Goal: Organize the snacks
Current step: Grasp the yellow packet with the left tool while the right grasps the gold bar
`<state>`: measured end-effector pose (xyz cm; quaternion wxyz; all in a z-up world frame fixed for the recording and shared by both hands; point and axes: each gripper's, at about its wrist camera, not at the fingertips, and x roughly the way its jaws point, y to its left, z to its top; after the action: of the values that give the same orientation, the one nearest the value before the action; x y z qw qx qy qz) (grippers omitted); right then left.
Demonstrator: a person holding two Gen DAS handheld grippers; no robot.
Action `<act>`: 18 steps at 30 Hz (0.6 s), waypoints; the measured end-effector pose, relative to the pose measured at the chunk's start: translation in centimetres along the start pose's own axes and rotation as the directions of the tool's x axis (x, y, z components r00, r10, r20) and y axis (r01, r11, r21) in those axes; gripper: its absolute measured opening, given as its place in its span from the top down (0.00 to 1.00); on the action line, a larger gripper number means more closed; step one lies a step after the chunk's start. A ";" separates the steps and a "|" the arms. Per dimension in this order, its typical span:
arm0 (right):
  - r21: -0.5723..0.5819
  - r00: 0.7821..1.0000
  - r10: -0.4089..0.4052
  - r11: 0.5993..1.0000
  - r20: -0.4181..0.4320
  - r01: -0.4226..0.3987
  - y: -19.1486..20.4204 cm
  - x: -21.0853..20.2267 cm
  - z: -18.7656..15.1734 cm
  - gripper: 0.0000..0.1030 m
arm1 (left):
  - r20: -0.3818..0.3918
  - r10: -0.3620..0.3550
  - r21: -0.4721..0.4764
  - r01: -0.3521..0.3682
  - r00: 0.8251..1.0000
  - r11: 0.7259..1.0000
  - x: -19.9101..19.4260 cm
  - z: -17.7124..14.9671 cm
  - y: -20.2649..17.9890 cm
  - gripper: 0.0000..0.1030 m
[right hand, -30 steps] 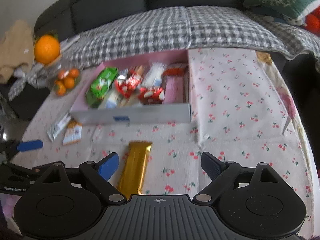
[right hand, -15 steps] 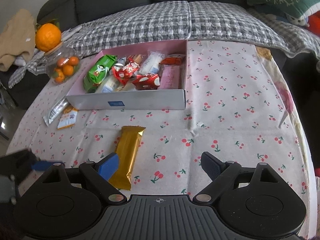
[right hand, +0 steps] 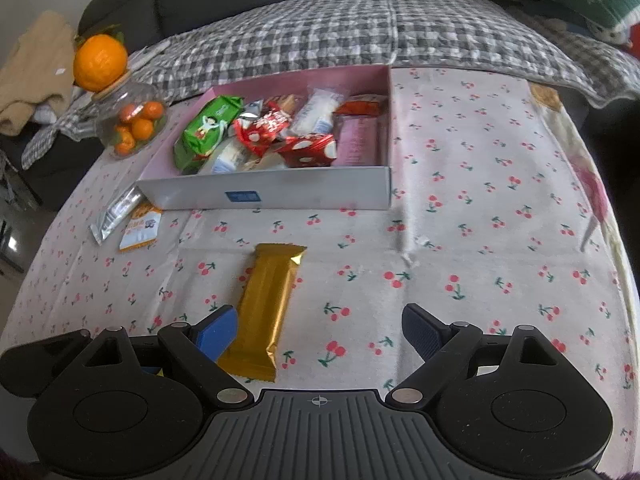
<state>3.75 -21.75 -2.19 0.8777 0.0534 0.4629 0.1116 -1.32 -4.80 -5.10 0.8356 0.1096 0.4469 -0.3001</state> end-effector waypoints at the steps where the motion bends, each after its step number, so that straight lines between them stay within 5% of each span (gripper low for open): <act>1: -0.003 1.000 0.001 1.000 -0.004 -0.001 0.2 0.2 0.0 0.12 | 0.004 -0.004 -0.003 0.004 1.000 1.000 -0.1 0.0 0.2 0.24; 18: -0.035 0.997 -0.017 0.999 -0.072 0.015 4.0 4.2 1.0 0.13 | 0.002 0.059 -0.071 -0.059 0.998 0.996 -2.2 -1.3 4.5 0.28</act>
<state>6.26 -16.85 -4.20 0.8620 0.0303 0.4929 0.1144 -0.45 0.22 -4.38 0.8483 0.0926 0.4522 -0.2595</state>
